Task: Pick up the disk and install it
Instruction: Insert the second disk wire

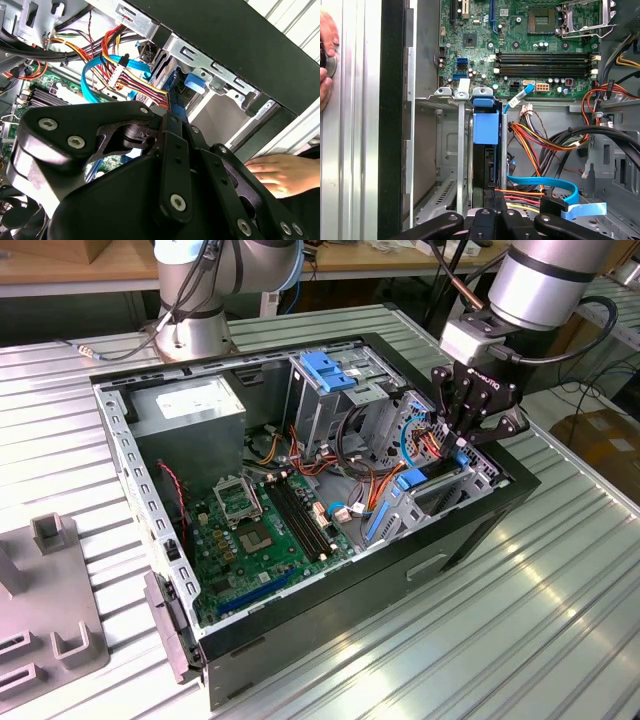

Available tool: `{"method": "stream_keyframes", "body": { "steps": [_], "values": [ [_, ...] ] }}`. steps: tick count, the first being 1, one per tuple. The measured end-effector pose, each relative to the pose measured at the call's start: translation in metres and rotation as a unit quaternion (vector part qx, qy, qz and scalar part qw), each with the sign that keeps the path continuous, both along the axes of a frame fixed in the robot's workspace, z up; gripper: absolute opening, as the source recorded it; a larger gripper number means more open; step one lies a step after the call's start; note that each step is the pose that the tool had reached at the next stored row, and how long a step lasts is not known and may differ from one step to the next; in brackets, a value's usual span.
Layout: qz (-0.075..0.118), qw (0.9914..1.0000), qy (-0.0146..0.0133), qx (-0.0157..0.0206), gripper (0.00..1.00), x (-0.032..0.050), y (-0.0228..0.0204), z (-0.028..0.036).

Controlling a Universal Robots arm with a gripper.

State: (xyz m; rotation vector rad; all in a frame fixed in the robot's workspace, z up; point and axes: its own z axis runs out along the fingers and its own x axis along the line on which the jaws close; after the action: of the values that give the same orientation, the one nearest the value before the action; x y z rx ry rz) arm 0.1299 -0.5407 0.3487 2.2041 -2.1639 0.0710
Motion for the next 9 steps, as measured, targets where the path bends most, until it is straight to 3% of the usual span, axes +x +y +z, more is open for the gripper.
{"method": "stream_keyframes", "body": {
  "steps": [5, 9],
  "values": [
    [0.0, 1.0, 0.0, 0.0002, 0.11, 0.0, 0.0, 0.0001],
    [0.0, 1.0, 0.0, 0.0002, 0.11, 0.0, 0.0, 0.0096]
  ]
}}
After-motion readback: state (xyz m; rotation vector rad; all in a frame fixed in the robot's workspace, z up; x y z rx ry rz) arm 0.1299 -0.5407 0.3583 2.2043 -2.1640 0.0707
